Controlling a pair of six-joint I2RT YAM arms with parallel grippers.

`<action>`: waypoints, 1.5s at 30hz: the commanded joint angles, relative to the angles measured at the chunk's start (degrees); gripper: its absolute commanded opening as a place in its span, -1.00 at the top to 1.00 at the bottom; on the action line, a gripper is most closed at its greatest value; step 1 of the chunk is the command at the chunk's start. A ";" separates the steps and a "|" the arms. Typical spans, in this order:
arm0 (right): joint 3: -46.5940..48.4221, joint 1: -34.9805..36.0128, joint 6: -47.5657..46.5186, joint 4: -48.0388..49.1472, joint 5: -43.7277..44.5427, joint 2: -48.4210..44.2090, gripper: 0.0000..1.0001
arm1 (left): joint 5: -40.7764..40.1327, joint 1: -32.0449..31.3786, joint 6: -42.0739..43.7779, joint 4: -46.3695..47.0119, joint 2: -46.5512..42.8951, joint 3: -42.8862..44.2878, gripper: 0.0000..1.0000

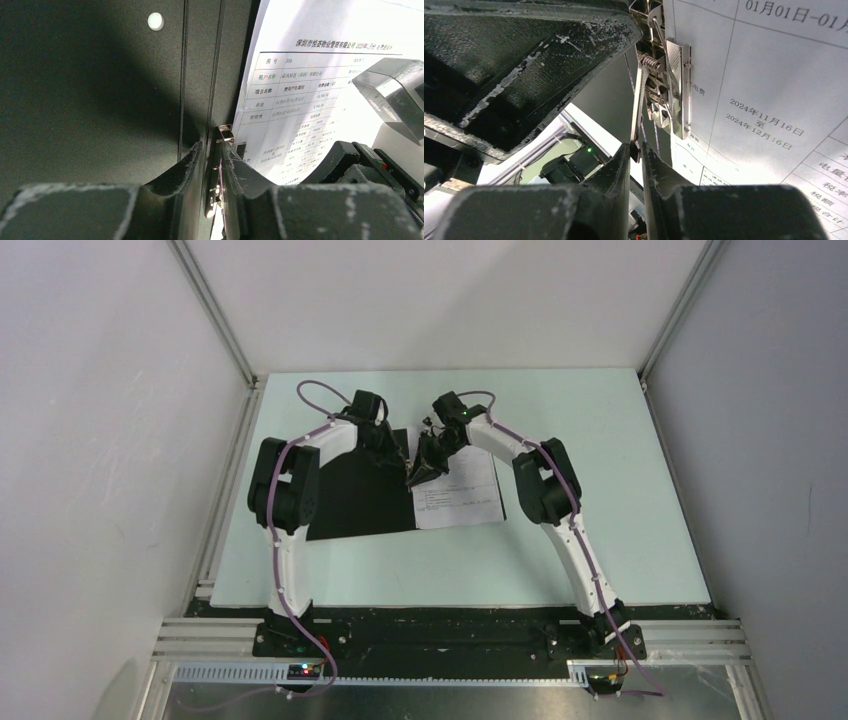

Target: Put the files into the folder

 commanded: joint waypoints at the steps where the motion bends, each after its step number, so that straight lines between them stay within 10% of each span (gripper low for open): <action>1: 0.57 -0.58 -2.08 -4.26 10.91 3.68 0.68 | -1.75 -0.47 -0.21 -0.73 1.49 -1.47 0.50; 19: 2.39 -0.92 -3.05 -2.81 6.74 3.55 0.76 | 0.73 -0.25 -2.88 -0.66 2.67 -1.30 0.51; 35: 4.58 -2.35 -0.69 5.11 -6.68 0.97 -0.04 | 1.06 0.19 -3.17 -0.72 2.63 -1.54 0.50; 45: 3.05 -3.58 -0.52 6.29 -7.55 -1.64 0.01 | 1.20 0.09 -3.20 -0.73 2.79 -1.45 0.50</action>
